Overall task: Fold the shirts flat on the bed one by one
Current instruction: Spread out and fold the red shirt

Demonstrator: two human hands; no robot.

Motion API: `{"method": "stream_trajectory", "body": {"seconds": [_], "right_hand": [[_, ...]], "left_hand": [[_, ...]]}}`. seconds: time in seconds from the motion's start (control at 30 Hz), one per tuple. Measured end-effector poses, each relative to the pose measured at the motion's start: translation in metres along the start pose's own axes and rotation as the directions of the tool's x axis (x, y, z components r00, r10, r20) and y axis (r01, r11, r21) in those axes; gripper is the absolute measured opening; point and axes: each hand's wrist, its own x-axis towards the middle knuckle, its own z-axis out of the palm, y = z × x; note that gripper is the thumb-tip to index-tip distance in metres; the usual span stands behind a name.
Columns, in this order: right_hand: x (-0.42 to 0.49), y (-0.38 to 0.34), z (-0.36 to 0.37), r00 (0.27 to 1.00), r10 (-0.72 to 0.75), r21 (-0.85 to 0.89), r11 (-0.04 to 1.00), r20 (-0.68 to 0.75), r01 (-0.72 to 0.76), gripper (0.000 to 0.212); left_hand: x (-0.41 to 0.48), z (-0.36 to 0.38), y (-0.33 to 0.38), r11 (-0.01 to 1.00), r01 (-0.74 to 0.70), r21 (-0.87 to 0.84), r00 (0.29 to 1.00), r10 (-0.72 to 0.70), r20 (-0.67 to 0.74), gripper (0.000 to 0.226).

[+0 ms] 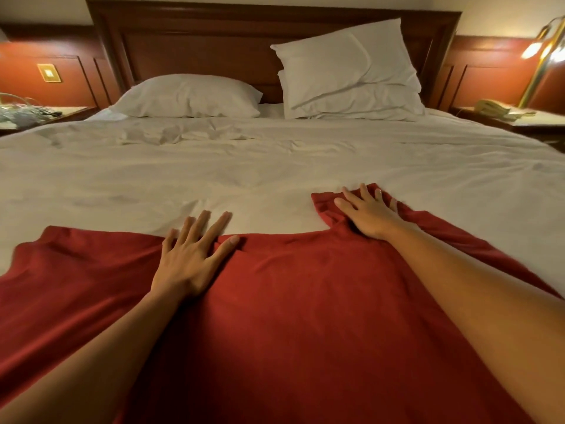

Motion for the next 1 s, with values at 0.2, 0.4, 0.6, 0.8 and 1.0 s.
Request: {"method": "stream_trajectory", "body": {"seconds": [0.2, 0.4, 0.6, 0.8, 1.0], "right_hand": [[-0.061, 0.043, -0.002, 0.994, -0.088, -0.102, 0.99, 0.06, 0.094, 0.083], [-0.041, 0.057, -0.006, 0.989, 0.135, -0.116, 0.985, 0.061, -0.128, 0.078], [-0.025, -0.021, 0.018, 0.999, -0.025, -0.122, 0.992, 0.02, 0.027, 0.052], [0.002, -0.031, 0.015, 0.979, 0.16, -0.052, 0.987, 0.125, -0.155, 0.055], [-0.047, -0.066, 0.01, 0.951, 0.261, 0.476, 0.866, -0.167, -0.154, 0.062]], "left_hand": [[0.001, -0.001, -0.001, 1.0, -0.005, 0.001, 1.0, 0.005, -0.001, 0.074], [0.0, -0.002, 0.001, 1.0, -0.003, -0.005, 1.0, 0.003, -0.001, 0.072], [-0.007, -0.008, 0.003, 0.997, 0.002, -0.08, 1.0, -0.005, -0.031, 0.064], [-0.001, 0.0, -0.003, 0.998, -0.014, -0.066, 0.998, 0.01, -0.059, 0.07], [-0.002, -0.001, -0.003, 0.995, 0.008, -0.1, 0.997, -0.016, -0.078, 0.075]]}}
